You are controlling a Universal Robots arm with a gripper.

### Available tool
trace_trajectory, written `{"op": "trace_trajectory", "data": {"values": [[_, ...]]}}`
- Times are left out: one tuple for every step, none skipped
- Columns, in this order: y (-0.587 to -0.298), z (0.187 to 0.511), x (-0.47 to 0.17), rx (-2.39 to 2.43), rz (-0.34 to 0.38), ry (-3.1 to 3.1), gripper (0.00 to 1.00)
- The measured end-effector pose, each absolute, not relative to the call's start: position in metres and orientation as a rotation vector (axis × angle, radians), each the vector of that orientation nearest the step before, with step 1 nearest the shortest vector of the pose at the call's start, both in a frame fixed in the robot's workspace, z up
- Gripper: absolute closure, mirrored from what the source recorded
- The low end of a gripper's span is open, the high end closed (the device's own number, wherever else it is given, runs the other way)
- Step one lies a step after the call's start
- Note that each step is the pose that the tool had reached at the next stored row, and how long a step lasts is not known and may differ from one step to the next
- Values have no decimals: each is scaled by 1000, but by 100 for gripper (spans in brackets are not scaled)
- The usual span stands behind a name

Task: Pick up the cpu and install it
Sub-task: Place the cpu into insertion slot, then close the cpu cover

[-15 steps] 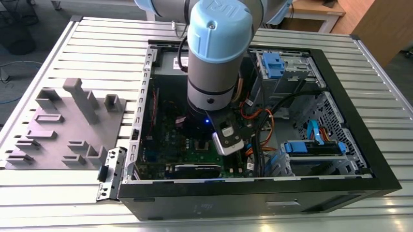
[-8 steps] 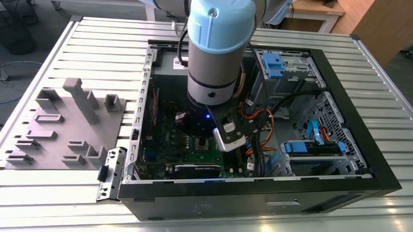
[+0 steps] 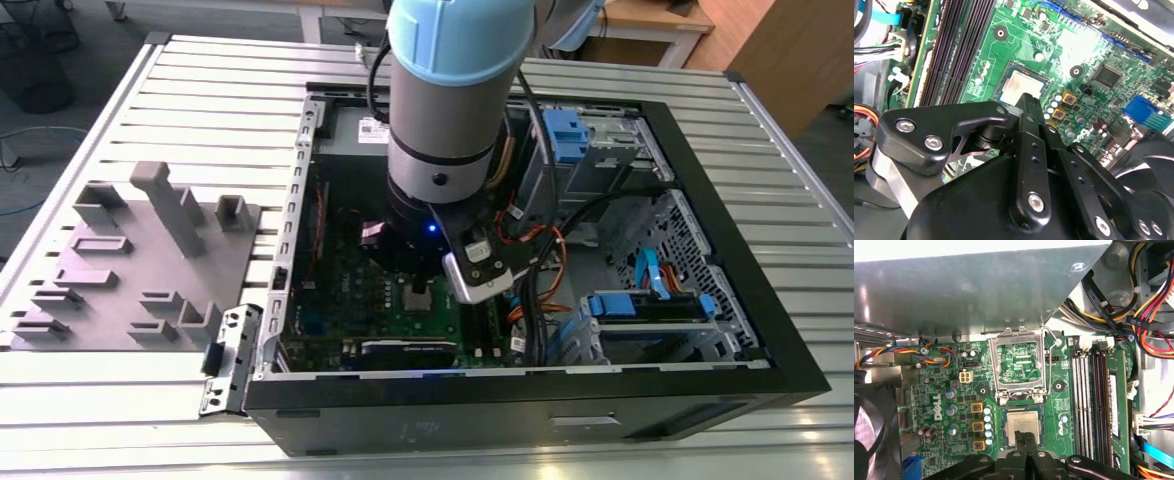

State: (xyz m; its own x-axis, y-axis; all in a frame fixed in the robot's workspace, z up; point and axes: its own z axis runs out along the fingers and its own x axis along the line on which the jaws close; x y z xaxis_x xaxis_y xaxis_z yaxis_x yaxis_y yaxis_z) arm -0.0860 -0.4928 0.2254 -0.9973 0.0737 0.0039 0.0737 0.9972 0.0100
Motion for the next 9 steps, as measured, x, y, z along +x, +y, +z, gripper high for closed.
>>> {"op": "trace_trajectory", "data": {"values": [[-493, 225, -86, -116, -16, -3136, 89], [-493, 225, -86, -116, -16, -3136, 89], [-493, 226, -86, -116, -16, -3136, 89], [-493, 227, -86, -116, -16, -3136, 89], [-493, 227, -86, -116, -16, -3136, 89], [-493, 227, -86, -116, -16, -3136, 89], [-493, 227, -86, -116, -16, -3136, 89], [-493, 227, -86, -116, -16, -3136, 89], [-493, 227, -86, -116, -15, -3136, 89]]}}
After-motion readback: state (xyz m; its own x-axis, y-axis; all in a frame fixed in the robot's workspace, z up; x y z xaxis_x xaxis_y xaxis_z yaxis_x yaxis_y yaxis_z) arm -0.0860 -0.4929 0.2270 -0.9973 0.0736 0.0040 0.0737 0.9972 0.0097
